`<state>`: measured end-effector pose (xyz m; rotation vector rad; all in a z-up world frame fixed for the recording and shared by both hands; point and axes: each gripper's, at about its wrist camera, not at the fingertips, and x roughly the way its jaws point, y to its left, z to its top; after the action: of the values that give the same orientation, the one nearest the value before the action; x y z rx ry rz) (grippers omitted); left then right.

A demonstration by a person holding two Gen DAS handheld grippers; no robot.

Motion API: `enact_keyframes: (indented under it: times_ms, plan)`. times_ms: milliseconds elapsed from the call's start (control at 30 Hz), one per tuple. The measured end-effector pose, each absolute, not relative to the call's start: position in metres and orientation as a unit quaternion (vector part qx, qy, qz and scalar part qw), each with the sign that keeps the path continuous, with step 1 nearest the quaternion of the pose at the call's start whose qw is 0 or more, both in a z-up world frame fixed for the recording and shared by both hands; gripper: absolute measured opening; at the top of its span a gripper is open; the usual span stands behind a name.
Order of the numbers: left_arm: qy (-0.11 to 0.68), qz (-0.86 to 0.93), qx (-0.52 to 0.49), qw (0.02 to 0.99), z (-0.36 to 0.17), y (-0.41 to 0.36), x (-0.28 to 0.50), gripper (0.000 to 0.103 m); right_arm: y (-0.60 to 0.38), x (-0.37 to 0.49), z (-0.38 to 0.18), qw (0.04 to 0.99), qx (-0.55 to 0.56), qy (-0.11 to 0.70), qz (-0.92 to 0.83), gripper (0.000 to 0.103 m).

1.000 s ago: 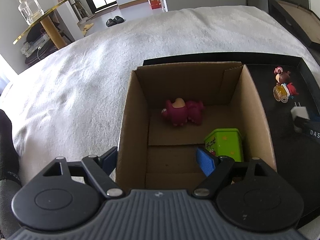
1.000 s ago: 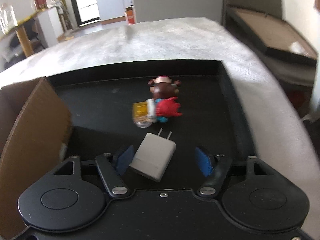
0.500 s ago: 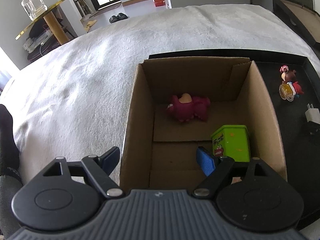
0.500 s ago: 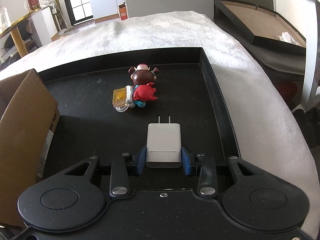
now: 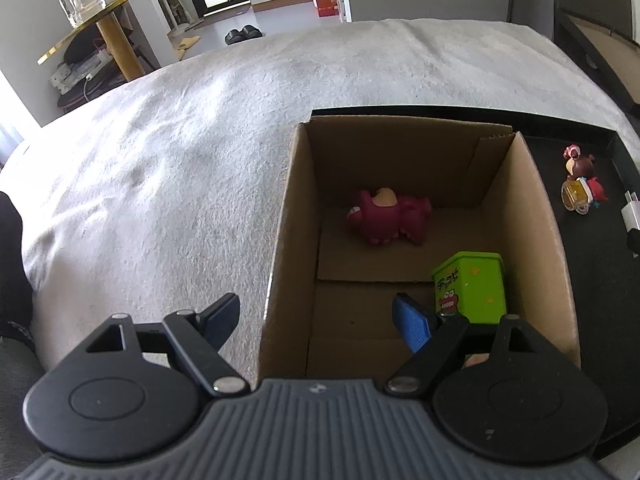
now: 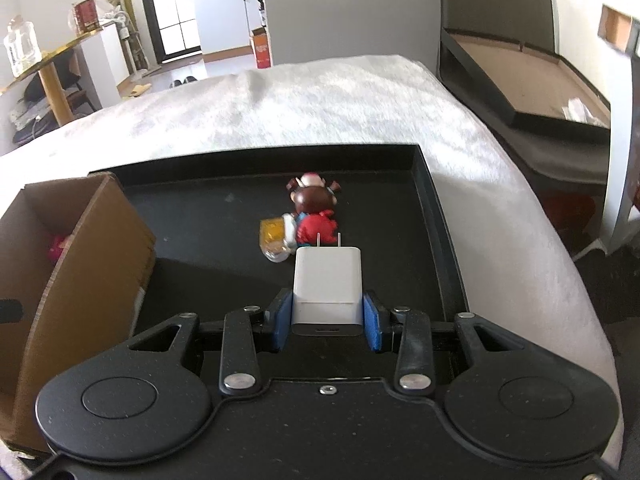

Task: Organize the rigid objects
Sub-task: 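Carry the white charger into the box and open the right gripper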

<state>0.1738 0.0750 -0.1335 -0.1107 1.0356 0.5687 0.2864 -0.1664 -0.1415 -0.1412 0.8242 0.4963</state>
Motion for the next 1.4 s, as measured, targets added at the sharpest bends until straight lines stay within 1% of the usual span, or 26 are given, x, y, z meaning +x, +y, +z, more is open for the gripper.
enact_keyframes:
  times_ms: [300, 767, 833, 933, 967, 1033, 1167, 1233, 1300, 1400]
  plan:
    - [0.476, 0.265, -0.074, 0.835, -0.134, 0.087, 0.161, 0.082, -0.15, 0.277, -0.115, 0.884, -0.077, 0.383, 0.255, 0.036]
    - [0.456, 0.255, -0.056, 0.851, -0.133, 0.085, 0.152, 0.082, -0.122, 0.254, -0.086, 0.888, -0.112, 0.349, 0.276, 0.036]
    - [0.452, 0.252, -0.06, 0.854, -0.134, 0.085, 0.151, 0.079, -0.116, 0.25, -0.083, 0.888, -0.117, 0.344, 0.282, 0.036]
    - [0.442, 0.248, -0.069, 0.859, -0.133, 0.087, 0.148, 0.078, -0.108, 0.246, -0.078, 0.887, -0.124, 0.337, 0.289, 0.036]
    - [0.437, 0.248, -0.071, 0.861, -0.133, 0.087, 0.147, 0.076, -0.107, 0.245, -0.077, 0.887, -0.124, 0.336, 0.292, 0.036]
    - [0.437, 0.245, -0.076, 0.862, -0.135, 0.088, 0.146, 0.066, -0.103, 0.243, -0.075, 0.885, -0.125, 0.335, 0.297, 0.036]
    - [0.437, 0.238, -0.089, 0.863, -0.138, 0.09, 0.144, 0.055, -0.094, 0.237, -0.071, 0.883, -0.132, 0.33, 0.305, 0.036]
    - [0.435, 0.239, -0.092, 0.863, -0.138, 0.092, 0.143, 0.042, -0.089, 0.234, -0.068, 0.881, -0.136, 0.326, 0.313, 0.036]
    - [0.433, 0.24, -0.093, 0.864, -0.138, 0.093, 0.142, 0.033, -0.082, 0.23, -0.067, 0.878, -0.14, 0.322, 0.323, 0.036]
    - [0.43, 0.237, -0.098, 0.866, -0.138, 0.095, 0.14, 0.025, -0.073, 0.224, -0.066, 0.872, -0.147, 0.321, 0.338, 0.036]
